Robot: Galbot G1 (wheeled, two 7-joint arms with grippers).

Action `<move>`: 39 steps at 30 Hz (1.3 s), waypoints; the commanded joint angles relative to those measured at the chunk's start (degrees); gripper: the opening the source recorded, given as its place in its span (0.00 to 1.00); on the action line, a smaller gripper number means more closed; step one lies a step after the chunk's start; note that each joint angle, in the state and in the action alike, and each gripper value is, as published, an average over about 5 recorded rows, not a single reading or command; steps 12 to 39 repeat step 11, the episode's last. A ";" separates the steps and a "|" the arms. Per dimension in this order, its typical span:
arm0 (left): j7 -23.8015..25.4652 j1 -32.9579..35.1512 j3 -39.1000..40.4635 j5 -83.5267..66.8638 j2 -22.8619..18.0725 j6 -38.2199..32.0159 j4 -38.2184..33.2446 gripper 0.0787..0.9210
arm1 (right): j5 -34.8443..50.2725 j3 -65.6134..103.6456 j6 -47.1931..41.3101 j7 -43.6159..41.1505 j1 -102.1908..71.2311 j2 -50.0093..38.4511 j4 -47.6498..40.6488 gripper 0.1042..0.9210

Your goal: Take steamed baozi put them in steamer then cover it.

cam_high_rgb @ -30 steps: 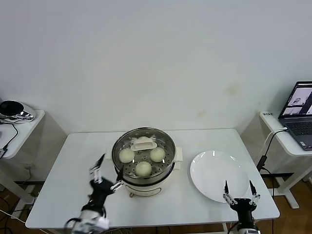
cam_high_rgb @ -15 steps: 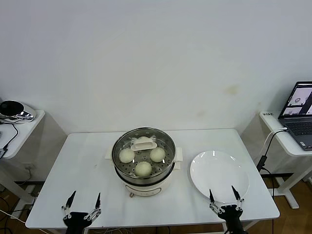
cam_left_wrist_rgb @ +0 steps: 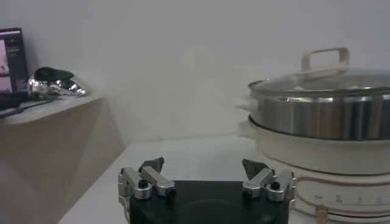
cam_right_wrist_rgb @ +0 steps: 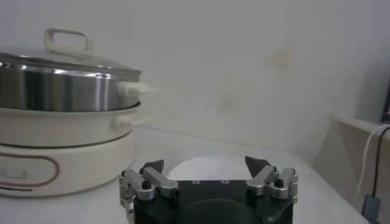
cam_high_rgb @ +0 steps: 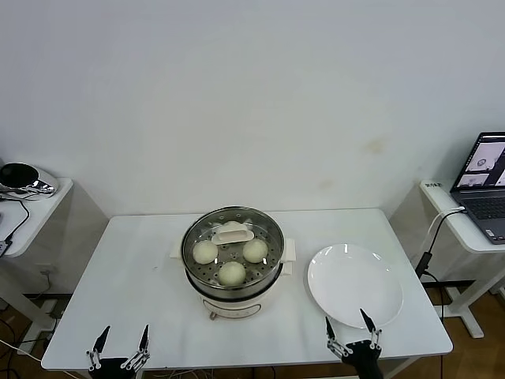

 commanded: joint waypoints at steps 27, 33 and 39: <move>2.20 -0.79 -0.53 -3.62 -0.14 1.10 1.76 0.88 | -0.30 -1.30 -2.89 0.20 -1.98 0.21 2.54 0.88; 2.20 -0.79 -0.53 -3.62 -0.14 1.10 1.76 0.88 | -0.30 -1.30 -2.89 0.20 -1.98 0.21 2.54 0.88; 2.20 -0.79 -0.53 -3.62 -0.14 1.10 1.76 0.88 | -0.30 -1.30 -2.89 0.20 -1.98 0.21 2.54 0.88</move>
